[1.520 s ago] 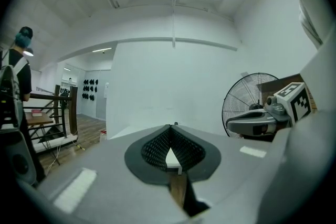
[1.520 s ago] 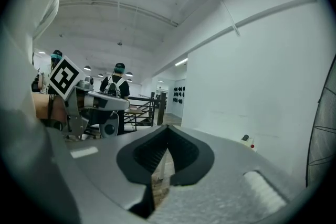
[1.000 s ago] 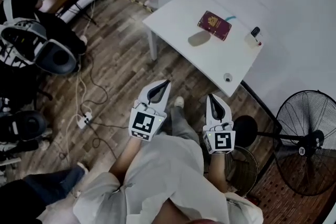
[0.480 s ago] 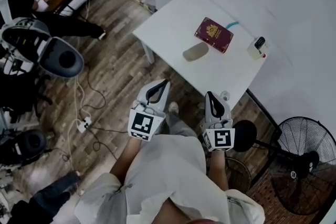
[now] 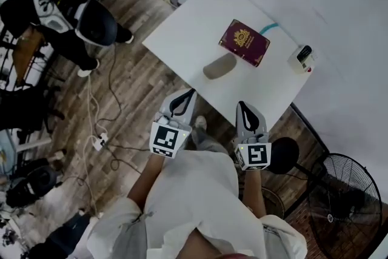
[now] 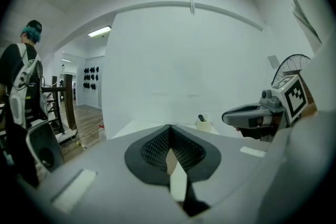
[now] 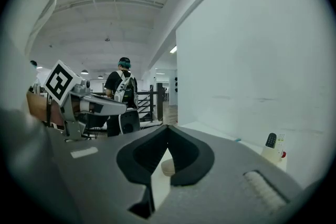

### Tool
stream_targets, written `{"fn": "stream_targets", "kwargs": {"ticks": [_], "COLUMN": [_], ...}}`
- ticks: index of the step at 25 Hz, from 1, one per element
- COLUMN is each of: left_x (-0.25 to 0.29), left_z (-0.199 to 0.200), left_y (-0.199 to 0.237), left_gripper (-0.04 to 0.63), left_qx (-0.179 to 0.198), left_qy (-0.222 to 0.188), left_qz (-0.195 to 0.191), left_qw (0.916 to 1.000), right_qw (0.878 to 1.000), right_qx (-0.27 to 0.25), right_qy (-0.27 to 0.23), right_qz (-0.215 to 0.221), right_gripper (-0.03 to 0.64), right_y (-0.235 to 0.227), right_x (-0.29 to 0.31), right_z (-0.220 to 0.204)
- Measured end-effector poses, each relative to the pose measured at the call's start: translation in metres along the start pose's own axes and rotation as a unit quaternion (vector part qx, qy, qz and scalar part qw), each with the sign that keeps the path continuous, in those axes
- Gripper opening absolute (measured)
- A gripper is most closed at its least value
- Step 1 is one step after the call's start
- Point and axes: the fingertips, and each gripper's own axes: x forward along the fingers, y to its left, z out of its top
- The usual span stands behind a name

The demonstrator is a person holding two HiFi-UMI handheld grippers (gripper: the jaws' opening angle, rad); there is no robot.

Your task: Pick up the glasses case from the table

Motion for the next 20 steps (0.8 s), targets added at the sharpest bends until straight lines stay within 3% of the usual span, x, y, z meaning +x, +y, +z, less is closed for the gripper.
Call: {"fn": "stream_targets", "kwargs": {"ticks": [10, 20], "left_x": [0.055, 0.091], "left_z": [-0.007, -0.026], "left_y": [0.005, -0.001], "left_gripper": [0.018, 0.031], "left_qx": [0.011, 0.034], "left_qy": [0.035, 0.076], "left_qz": [0.007, -0.032], "left_qw": [0.9993, 0.9960], "right_qw": [1.000, 0.999], "right_qx": [0.021, 0.042], "right_qy": [0.002, 0.010], "right_qz": [0.013, -0.012], "right_gripper": [0.005, 0.005], "right_y": [-0.044, -0.060], "right_x": [0.035, 0.042], "right_z": [-0.006, -0.020]}}
